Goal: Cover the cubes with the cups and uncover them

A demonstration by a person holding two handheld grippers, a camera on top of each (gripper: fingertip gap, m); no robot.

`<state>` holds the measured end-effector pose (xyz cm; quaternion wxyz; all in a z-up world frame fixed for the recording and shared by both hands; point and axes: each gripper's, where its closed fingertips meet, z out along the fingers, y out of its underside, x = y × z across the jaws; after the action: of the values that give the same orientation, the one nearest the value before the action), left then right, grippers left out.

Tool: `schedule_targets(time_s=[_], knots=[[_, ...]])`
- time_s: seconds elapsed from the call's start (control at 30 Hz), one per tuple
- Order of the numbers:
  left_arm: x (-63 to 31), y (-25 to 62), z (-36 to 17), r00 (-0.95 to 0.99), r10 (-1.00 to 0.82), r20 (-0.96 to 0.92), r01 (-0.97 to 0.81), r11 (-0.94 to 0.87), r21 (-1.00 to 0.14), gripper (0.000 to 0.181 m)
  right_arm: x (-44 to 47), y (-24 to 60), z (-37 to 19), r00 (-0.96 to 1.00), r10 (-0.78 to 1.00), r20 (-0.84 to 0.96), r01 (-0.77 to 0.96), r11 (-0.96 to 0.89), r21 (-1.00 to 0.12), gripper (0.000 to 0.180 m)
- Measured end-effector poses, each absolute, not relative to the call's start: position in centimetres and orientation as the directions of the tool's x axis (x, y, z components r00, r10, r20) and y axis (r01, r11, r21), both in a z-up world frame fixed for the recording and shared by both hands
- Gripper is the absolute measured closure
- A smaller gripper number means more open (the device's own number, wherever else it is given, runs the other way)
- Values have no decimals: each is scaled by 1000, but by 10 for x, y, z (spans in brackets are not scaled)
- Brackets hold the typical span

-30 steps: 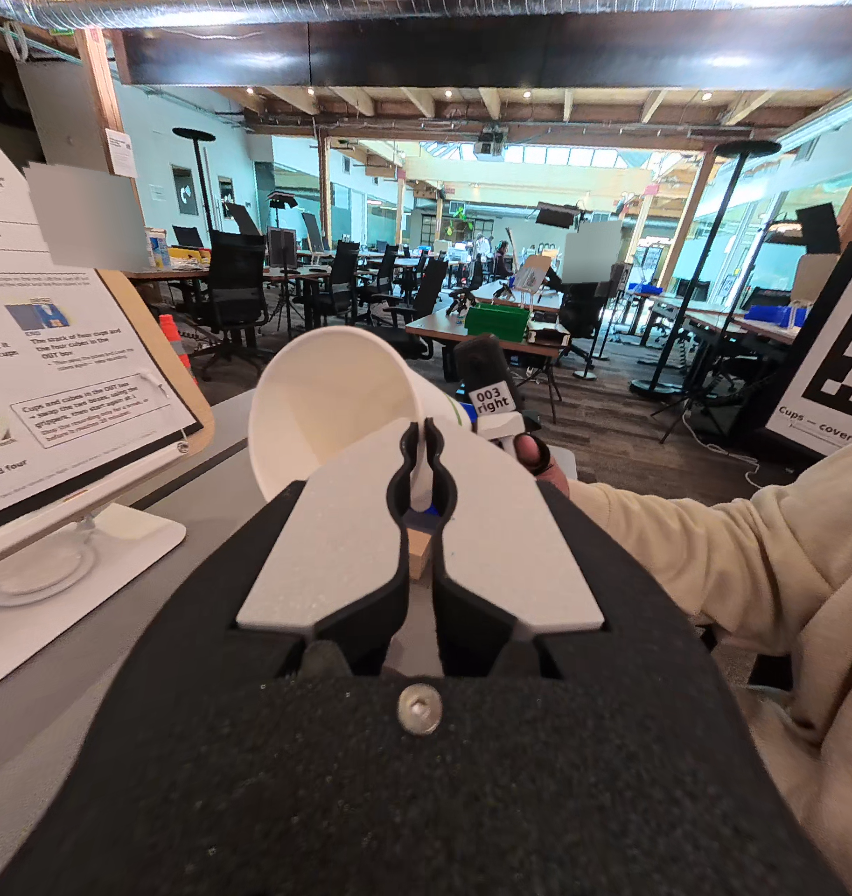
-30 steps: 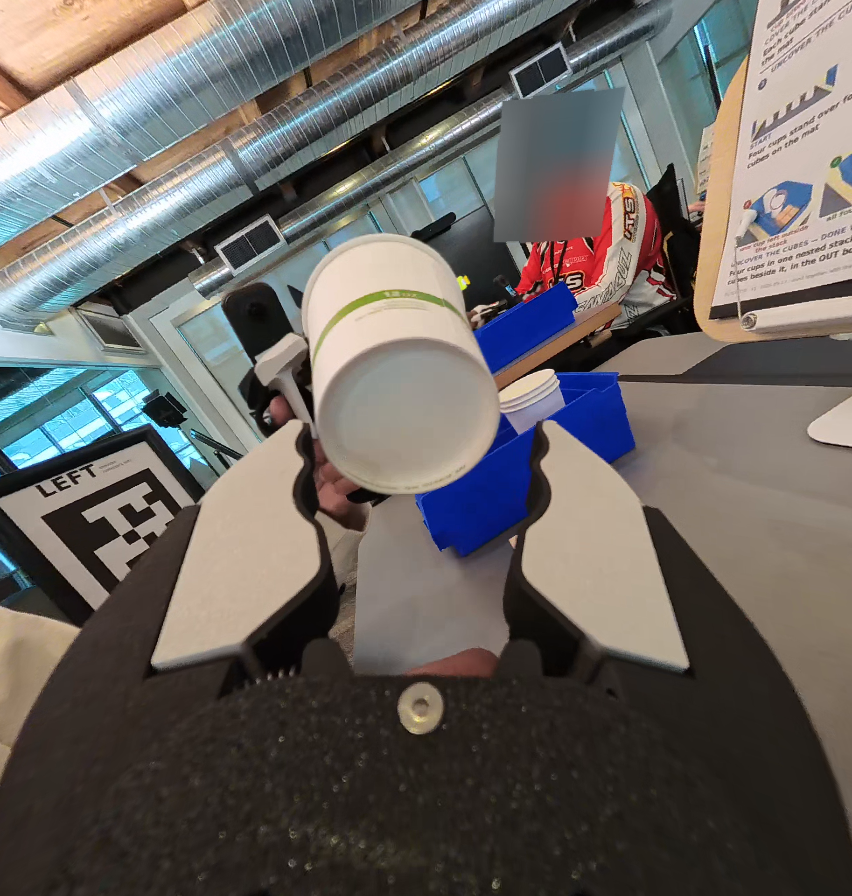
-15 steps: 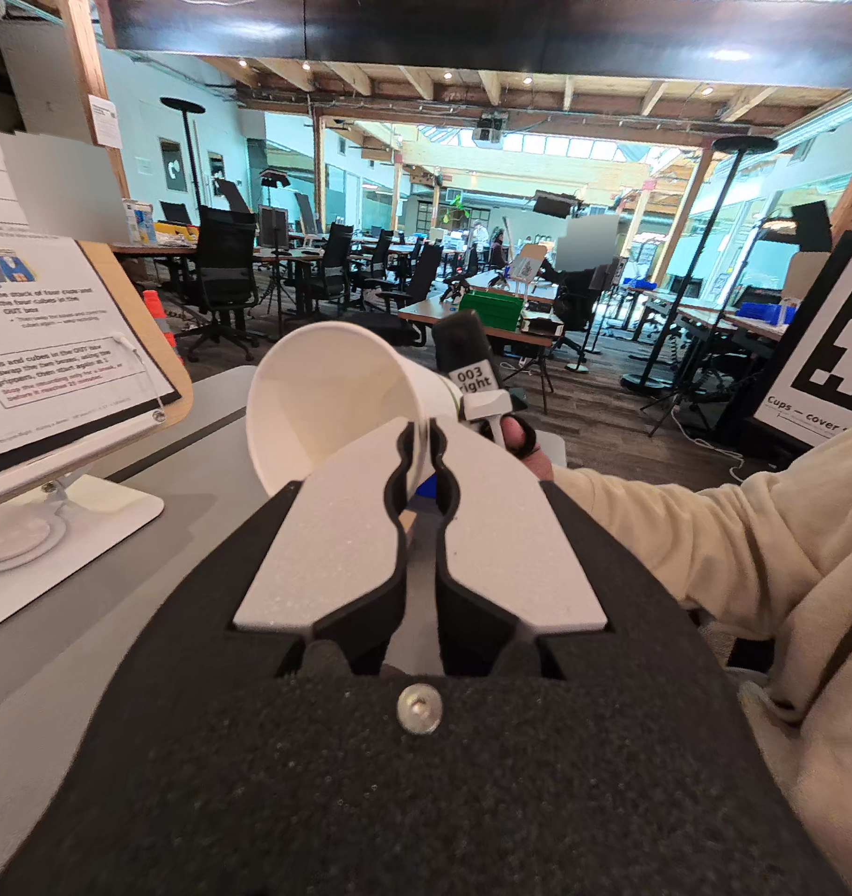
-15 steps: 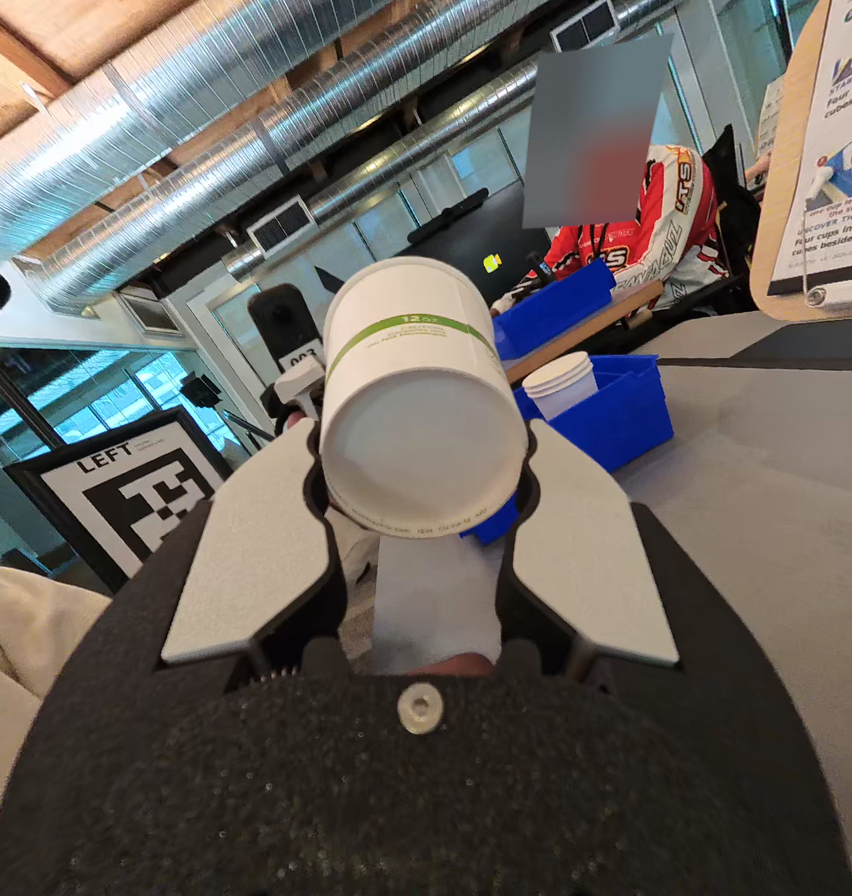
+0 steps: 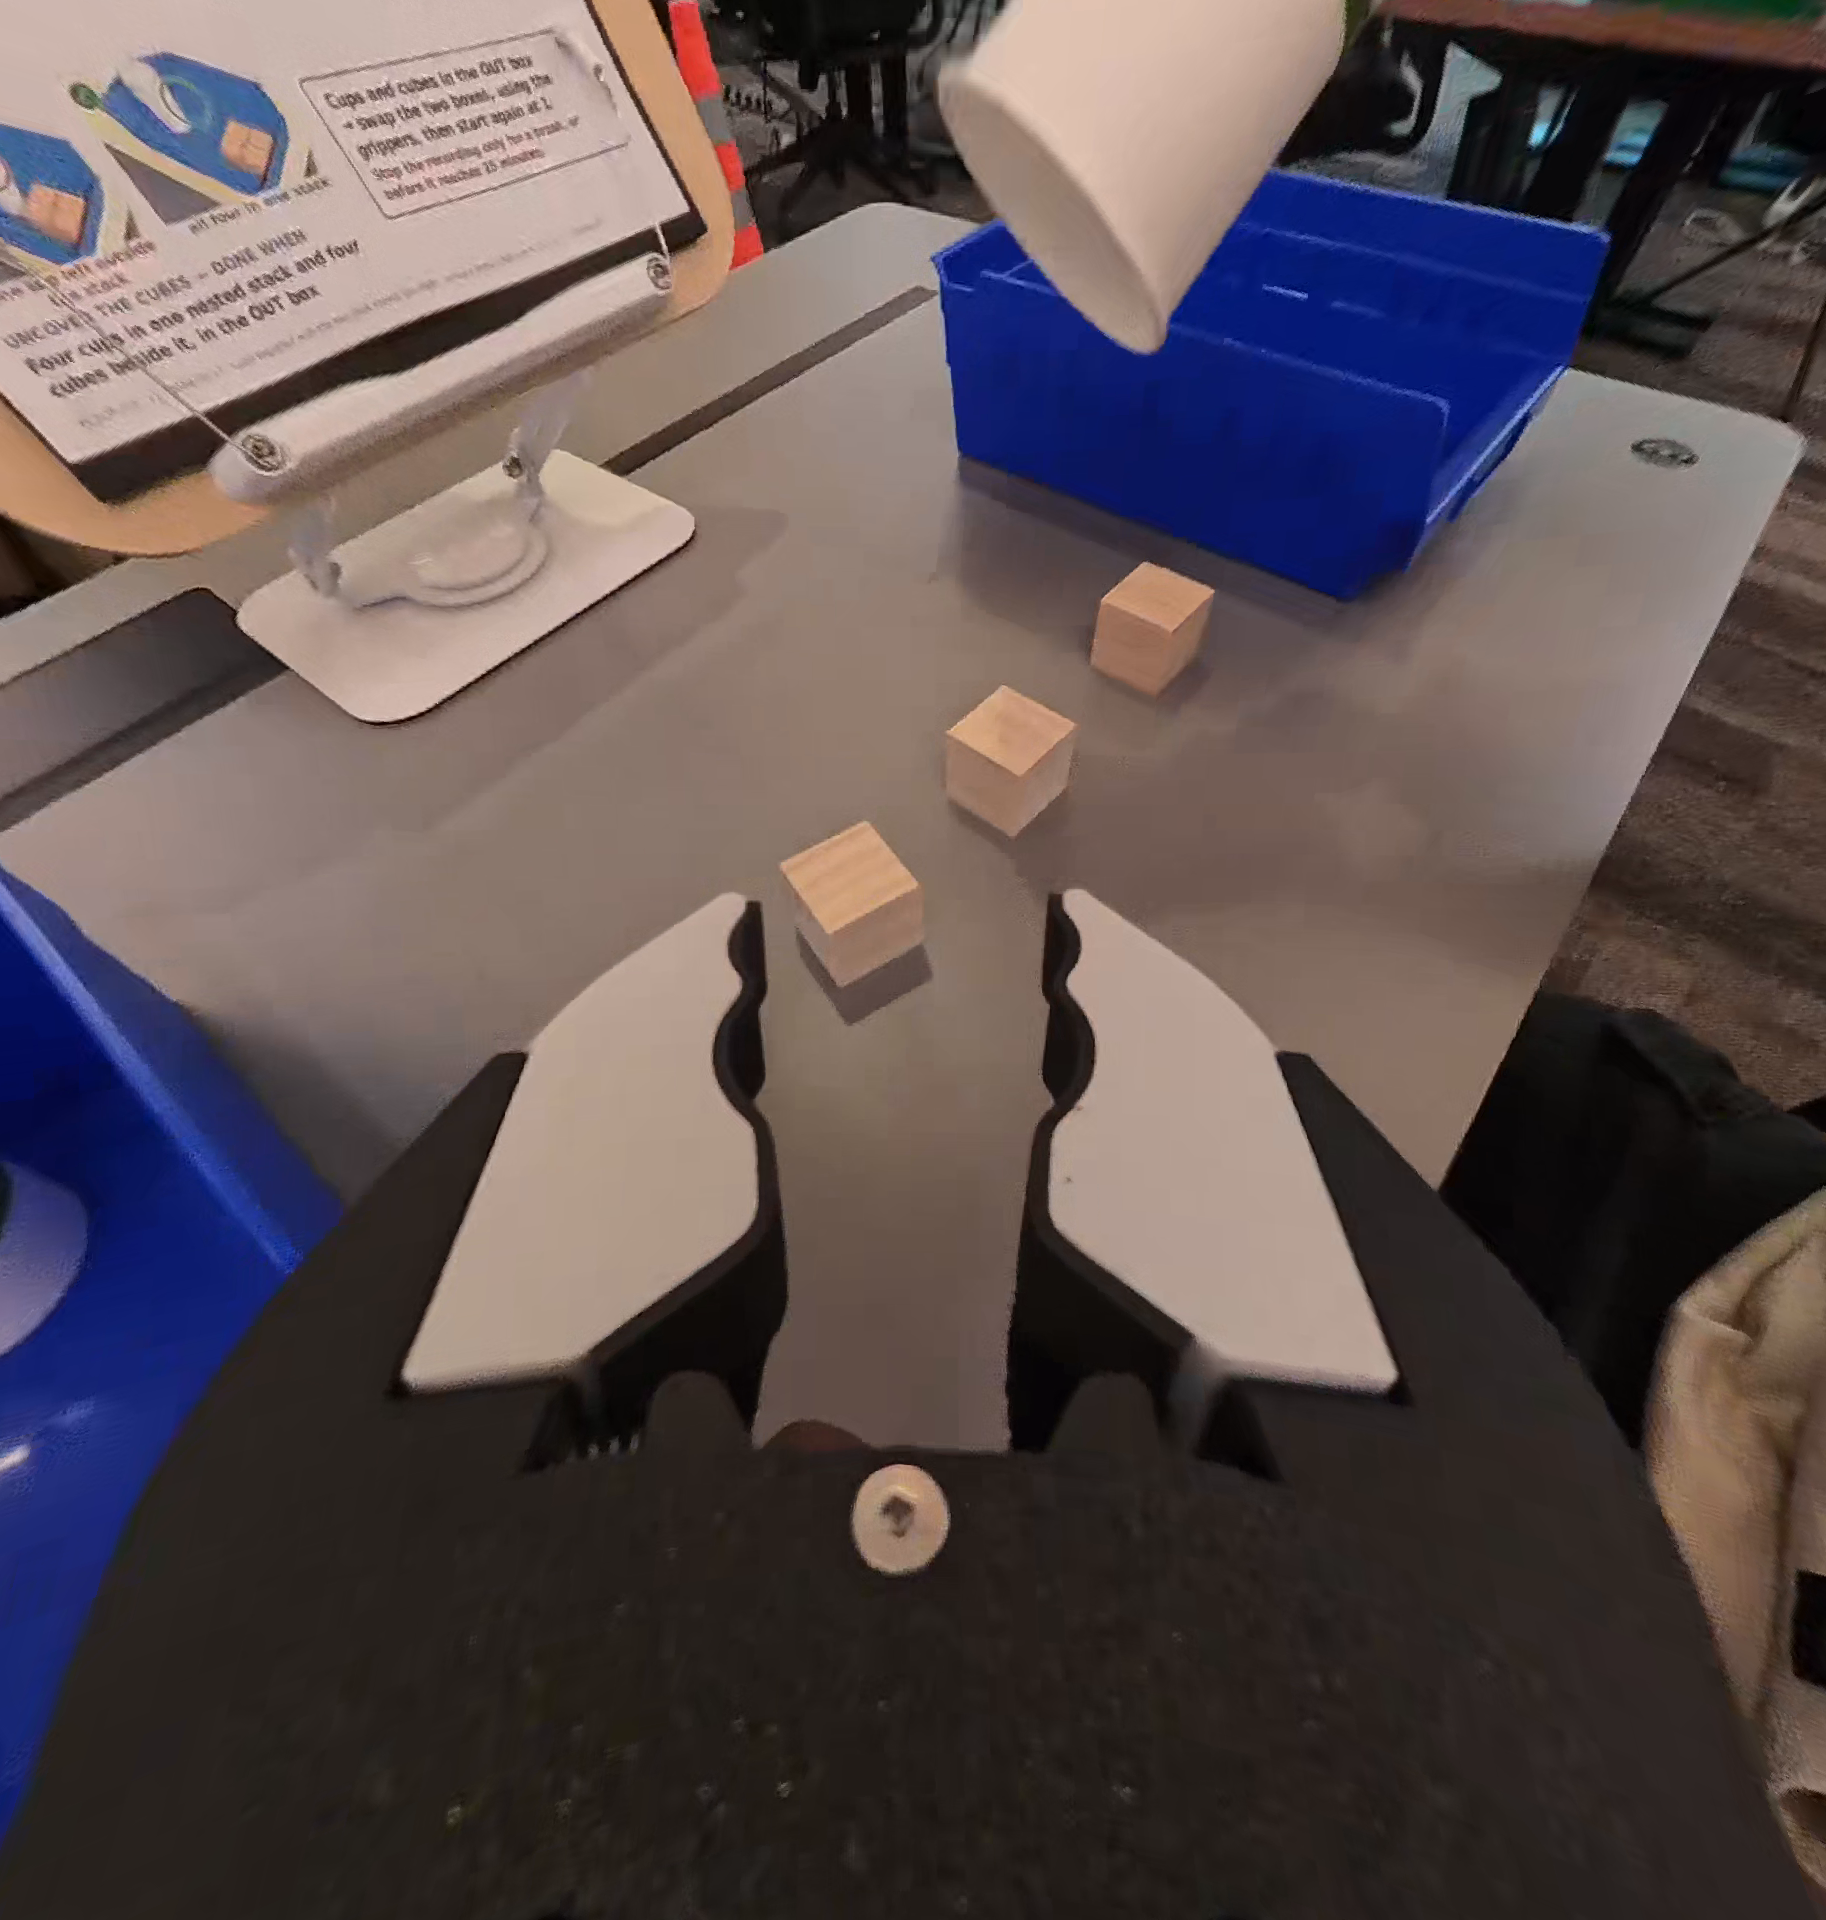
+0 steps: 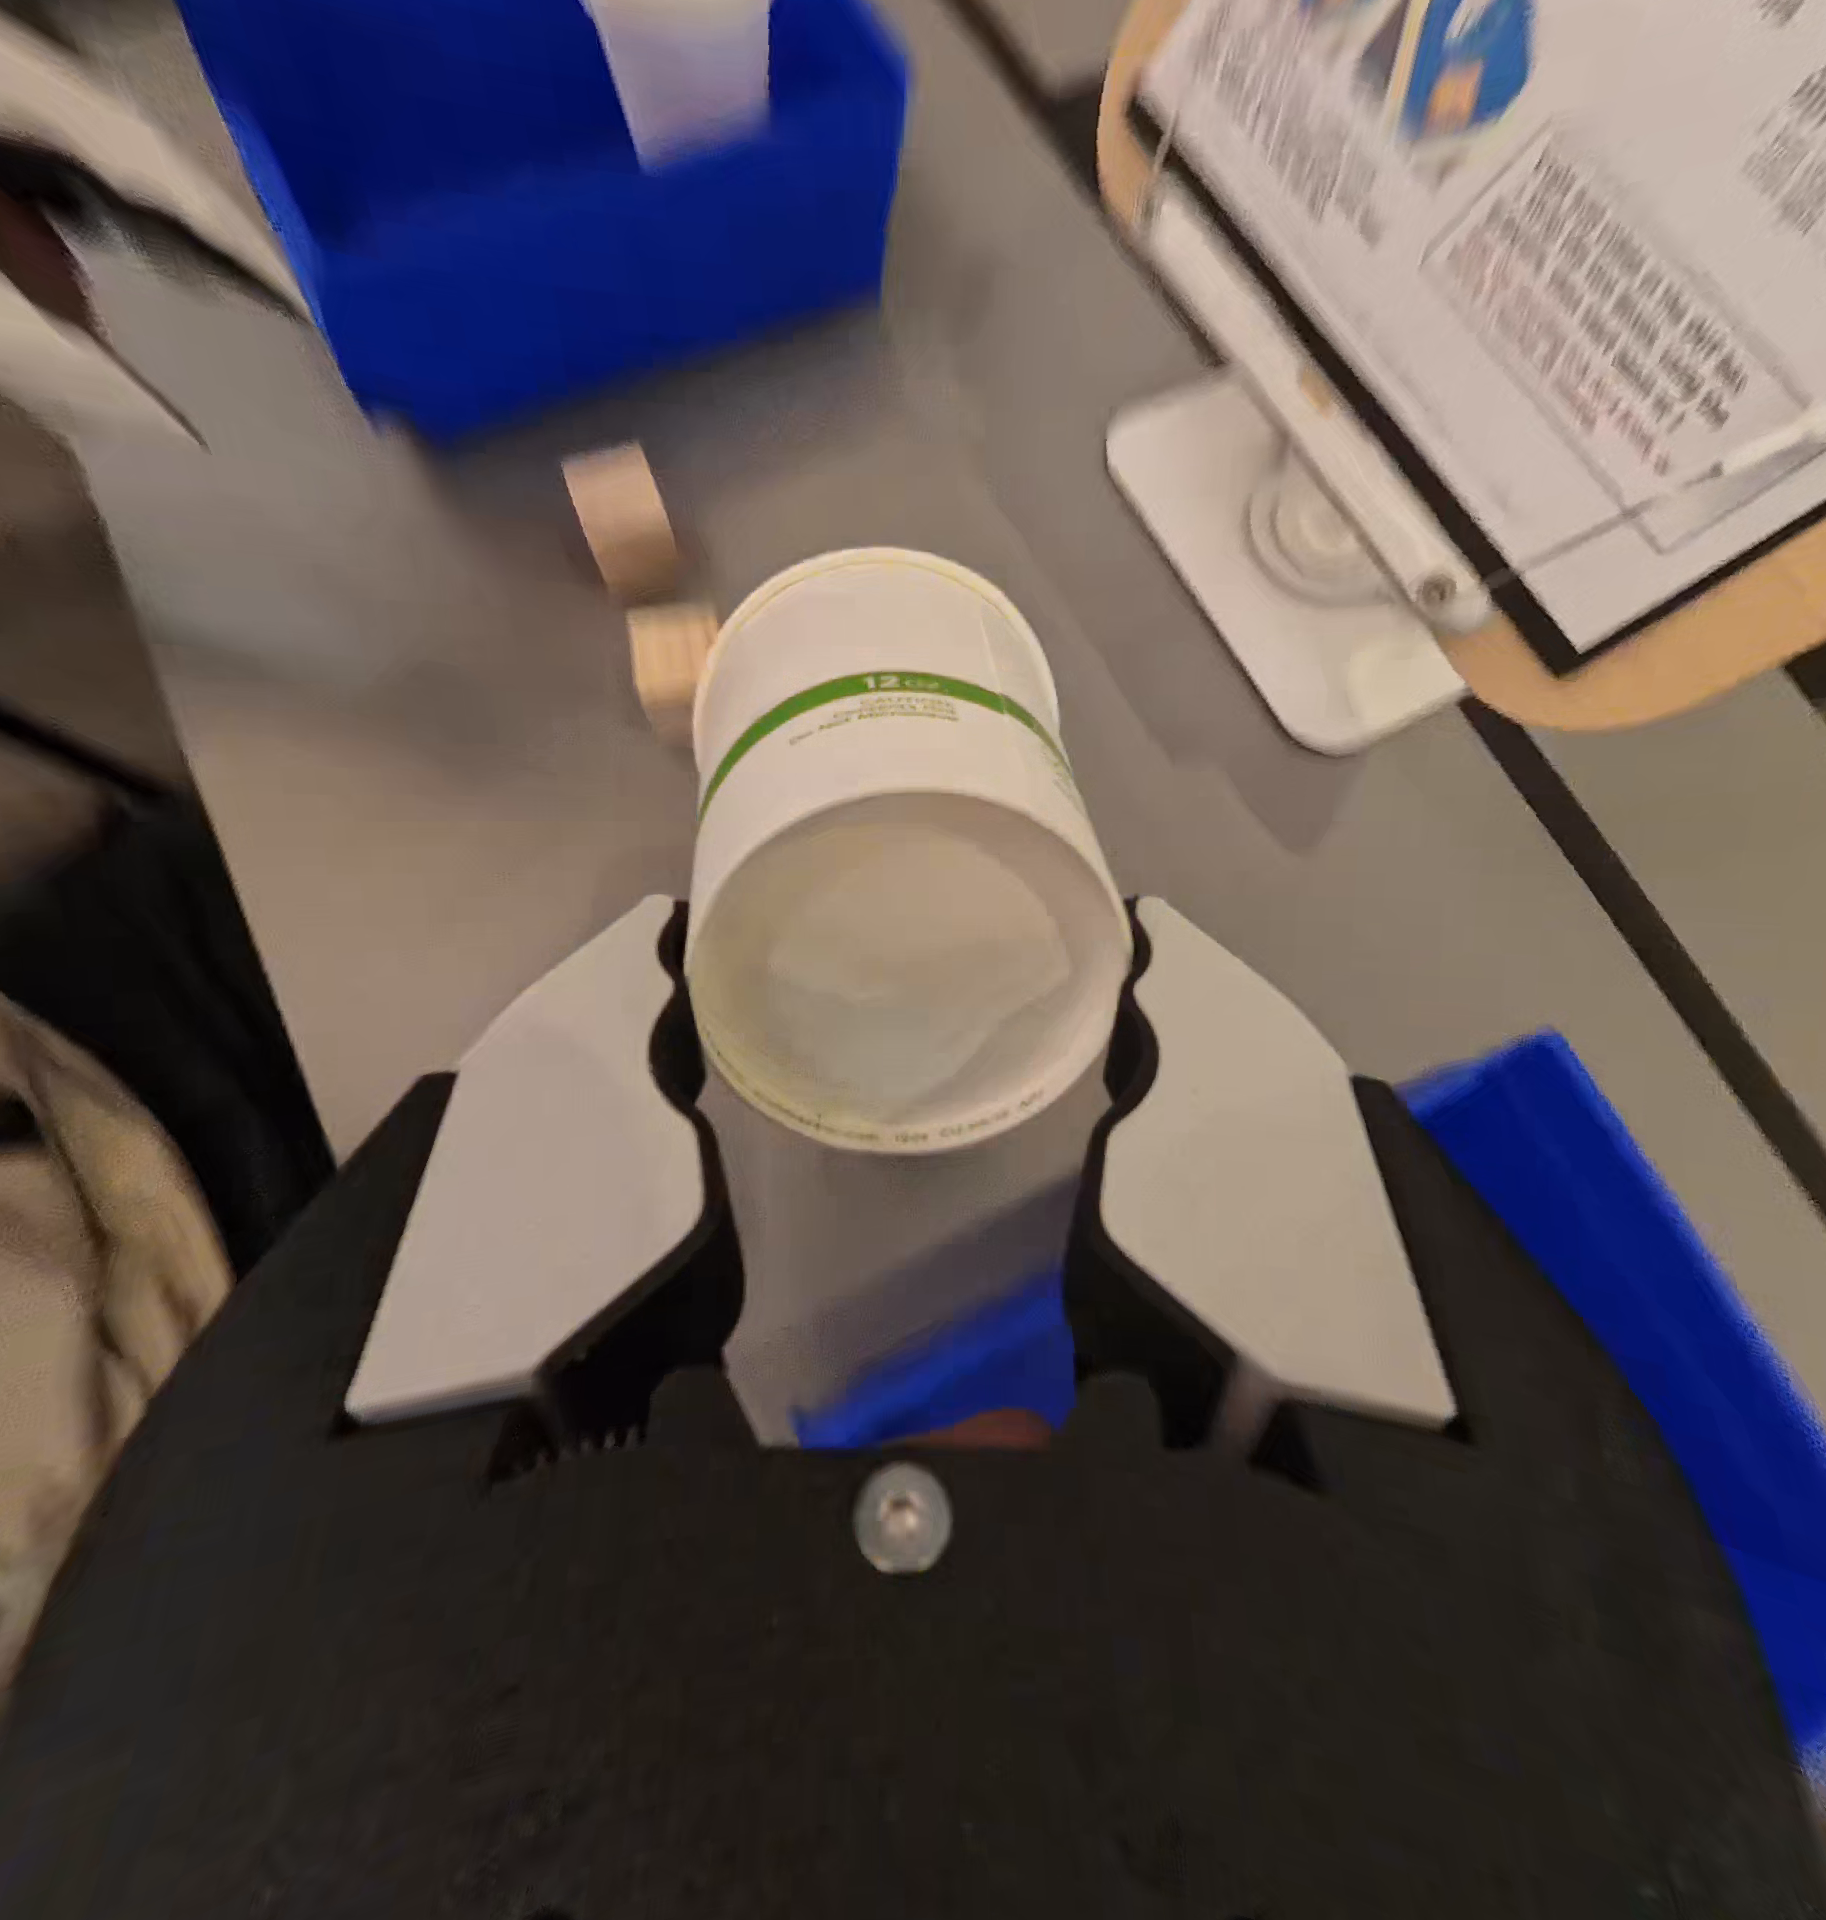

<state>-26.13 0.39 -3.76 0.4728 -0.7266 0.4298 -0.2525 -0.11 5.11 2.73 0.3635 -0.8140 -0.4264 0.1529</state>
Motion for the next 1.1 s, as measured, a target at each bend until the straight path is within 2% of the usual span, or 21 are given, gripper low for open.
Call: schedule_targets(time_s=[0.1,0.17,0.23,0.33,0.43,0.97,1.03,1.1], knots=[[-261,-6,-44,494,-869,14,-337,-206,-919,130,19,49,-5,478,862,169,819,-368,-440,103],[-261,-9,-47,492,-870,37,-318,-219,-922,131,23,46,-29,418,891,178,889,-362,-279,102],[-262,-11,-48,493,-869,47,-304,-222,-927,132,22,43,-52,369,914,168,925,-344,-159,102],[-263,-14,-49,485,-873,53,-303,-225,-926,133,17,36,-75,330,935,131,944,-325,-59,102],[-268,-15,-48,493,-869,36,-312,-215,-926,133,17,35,-86,314,939,139,949,-315,-18,102],[-272,-13,-55,499,-865,60,-316,-246,-916,133,18,39,-124,327,939,102,944,-330,14,101],[-273,-12,-56,506,-860,66,-313,-254,-915,132,18,41,-121,330,937,115,944,-330,-20,98],[-276,-11,-58,515,-854,71,-313,-264,-912,132,13,42,-104,346,931,117,937,-335,-100,93]])
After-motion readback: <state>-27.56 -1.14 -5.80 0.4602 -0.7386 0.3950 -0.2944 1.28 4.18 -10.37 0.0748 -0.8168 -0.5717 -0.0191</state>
